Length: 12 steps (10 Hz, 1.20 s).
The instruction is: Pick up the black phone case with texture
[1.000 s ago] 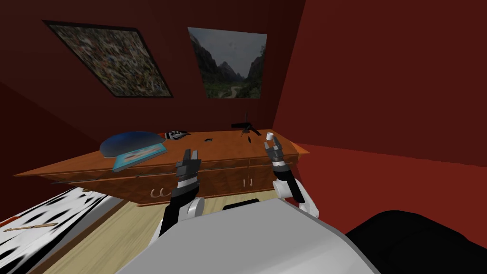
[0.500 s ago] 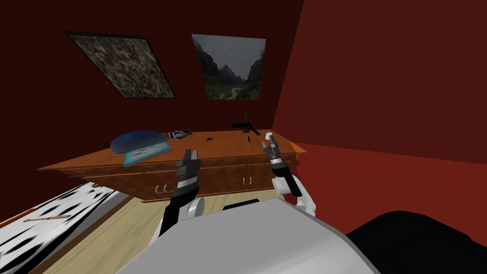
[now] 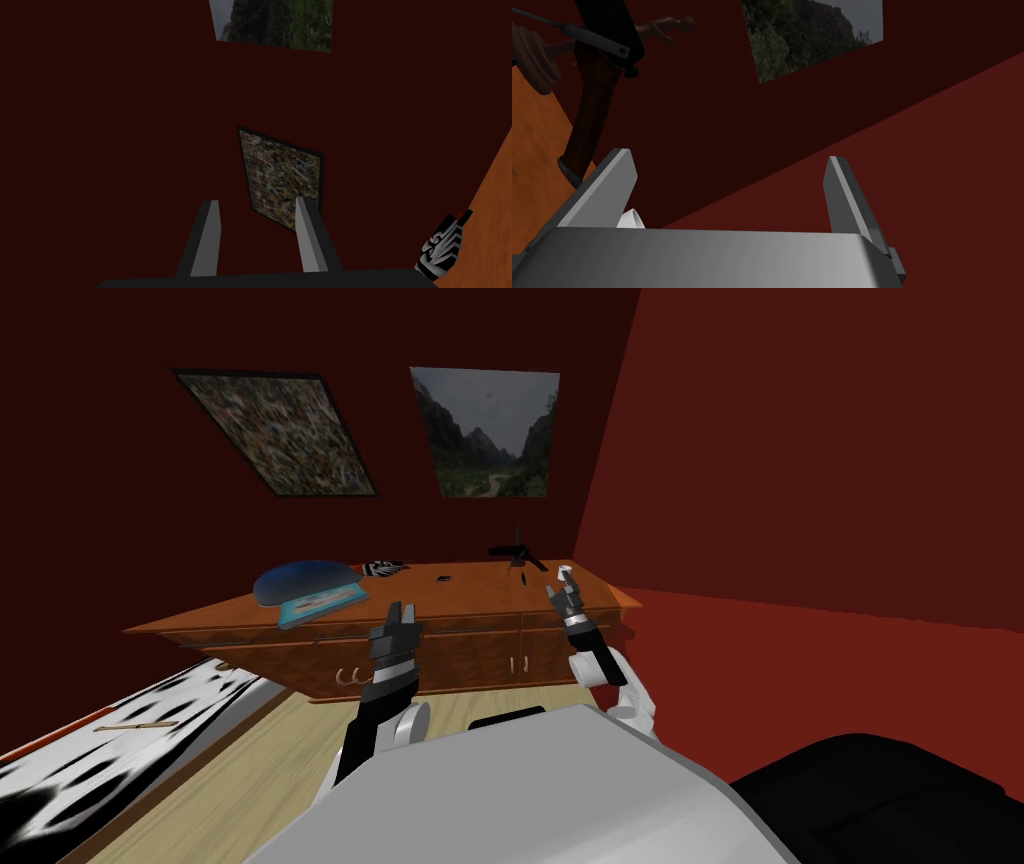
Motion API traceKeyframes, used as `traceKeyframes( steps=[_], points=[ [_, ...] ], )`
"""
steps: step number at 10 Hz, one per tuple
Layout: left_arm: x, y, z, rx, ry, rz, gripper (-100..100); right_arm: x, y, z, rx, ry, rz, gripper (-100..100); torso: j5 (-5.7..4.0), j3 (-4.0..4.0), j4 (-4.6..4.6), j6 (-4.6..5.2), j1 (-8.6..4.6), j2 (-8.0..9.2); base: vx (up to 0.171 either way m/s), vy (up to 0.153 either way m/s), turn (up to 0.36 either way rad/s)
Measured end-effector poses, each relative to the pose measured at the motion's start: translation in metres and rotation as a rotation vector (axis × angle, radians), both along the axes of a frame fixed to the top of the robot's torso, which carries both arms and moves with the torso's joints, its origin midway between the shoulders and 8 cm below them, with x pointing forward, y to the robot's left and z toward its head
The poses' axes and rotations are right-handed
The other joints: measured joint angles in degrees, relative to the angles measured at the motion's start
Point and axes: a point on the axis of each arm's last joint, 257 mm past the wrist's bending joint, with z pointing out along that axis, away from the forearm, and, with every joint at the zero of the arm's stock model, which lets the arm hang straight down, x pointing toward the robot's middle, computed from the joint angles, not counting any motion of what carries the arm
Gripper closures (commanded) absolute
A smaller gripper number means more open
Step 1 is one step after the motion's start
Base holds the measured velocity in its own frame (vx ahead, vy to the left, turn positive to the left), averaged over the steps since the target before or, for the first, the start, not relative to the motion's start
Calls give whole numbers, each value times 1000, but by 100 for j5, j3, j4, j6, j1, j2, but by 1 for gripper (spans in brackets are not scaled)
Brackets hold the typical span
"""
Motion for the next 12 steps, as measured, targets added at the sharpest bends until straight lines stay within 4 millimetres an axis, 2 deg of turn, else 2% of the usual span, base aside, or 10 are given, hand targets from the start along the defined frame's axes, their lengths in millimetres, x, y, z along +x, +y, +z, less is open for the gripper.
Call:
traceKeyframes(
  steps=[10,12],
  points=[
    [0,0,0,0,0,0,0,47,-2,-15,173,175,60,-100,-1,-6,-2,2,-1,-11,-33,-16,54],
    [0,0,0,0,0,0,0,58,-3,-23,222,220,64,-100,0,-5,-2,3,1,-9,-24,-11,16]
  ],
)
